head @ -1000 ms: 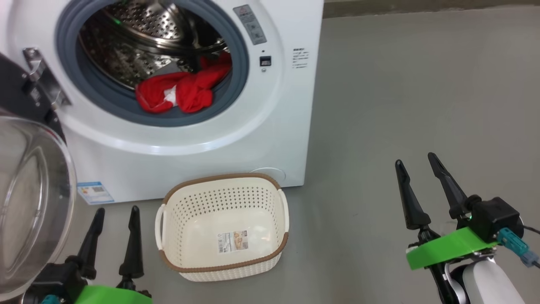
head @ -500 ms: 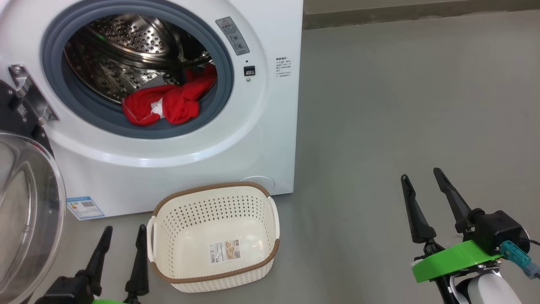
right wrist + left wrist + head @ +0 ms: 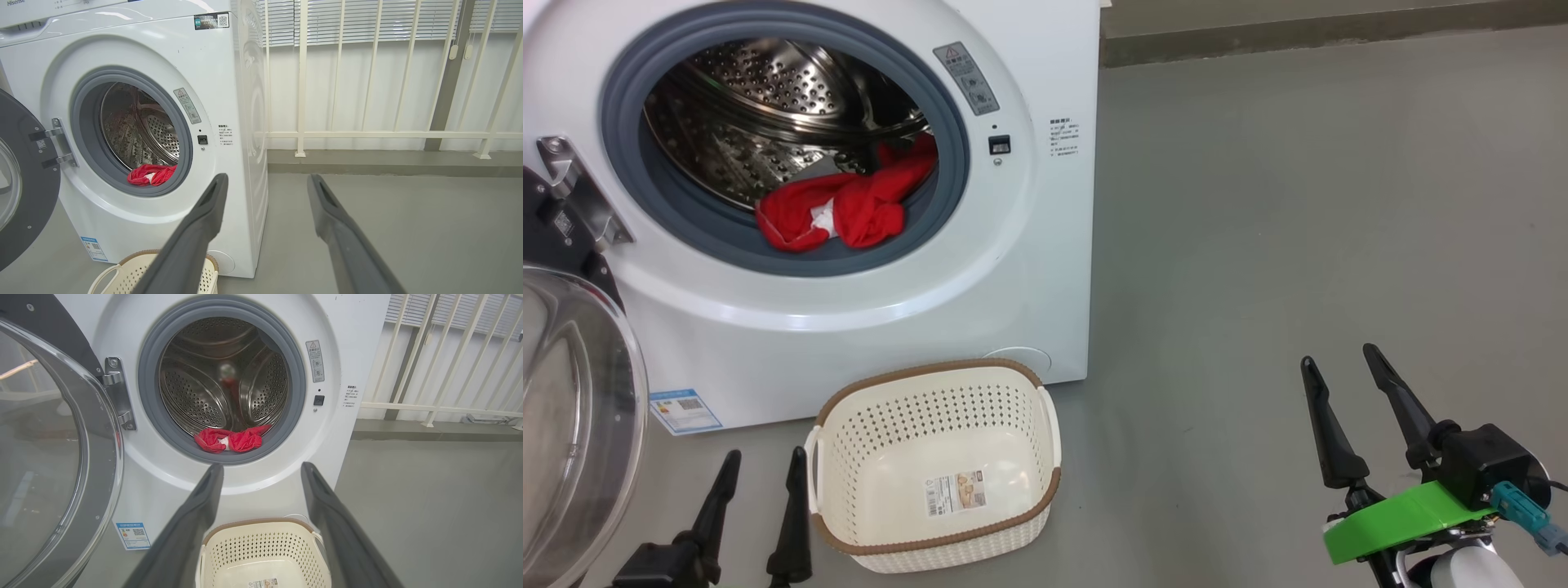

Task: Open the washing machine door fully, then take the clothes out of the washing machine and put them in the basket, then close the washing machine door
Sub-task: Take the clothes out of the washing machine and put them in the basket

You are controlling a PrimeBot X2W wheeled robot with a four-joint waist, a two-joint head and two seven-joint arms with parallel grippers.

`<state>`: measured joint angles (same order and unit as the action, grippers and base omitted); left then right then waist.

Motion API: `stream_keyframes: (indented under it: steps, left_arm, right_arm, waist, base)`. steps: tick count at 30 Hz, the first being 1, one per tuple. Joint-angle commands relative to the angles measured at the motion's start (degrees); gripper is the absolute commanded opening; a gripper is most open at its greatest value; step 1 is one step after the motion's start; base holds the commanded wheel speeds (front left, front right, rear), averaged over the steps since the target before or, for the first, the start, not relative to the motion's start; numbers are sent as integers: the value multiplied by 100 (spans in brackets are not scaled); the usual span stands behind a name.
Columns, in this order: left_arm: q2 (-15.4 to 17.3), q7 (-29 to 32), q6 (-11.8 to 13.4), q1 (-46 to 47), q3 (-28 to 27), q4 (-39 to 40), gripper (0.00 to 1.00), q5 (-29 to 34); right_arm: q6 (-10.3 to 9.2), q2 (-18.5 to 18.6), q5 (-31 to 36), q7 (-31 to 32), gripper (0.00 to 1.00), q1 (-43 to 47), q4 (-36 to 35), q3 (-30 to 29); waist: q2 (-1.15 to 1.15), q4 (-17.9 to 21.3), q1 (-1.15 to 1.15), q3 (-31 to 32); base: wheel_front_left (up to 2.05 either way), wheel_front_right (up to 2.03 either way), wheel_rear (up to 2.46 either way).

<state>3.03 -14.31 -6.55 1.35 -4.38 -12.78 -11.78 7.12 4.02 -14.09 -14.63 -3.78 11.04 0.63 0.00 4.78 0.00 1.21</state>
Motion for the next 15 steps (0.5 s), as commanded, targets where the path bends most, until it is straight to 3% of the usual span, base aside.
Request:
stream_keyframes:
  steps: [1, 6, 15]
  left_arm:
    - [78, -69, 31, 121, -216, 97, 100, 29]
    - [46, -69, 40, 162, -316, 201, 100, -151]
    - [46, -69, 65, 187, -346, 250, 100, 62]
  right_arm:
    - [36, 90, 2, -37, 100, -115, -134, 96]
    - [36, 95, -11, -37, 100, -118, -102, 109]
    - [36, 108, -42, -37, 100, -129, -52, 182]
  waist:
    - [0, -4, 0, -1]
    - [0, -6, 0, -14]
    - [0, 3, 0, -38]
  base:
    - [0, 0, 0]
    - [0, 0, 0]
    - [4, -12, 8]
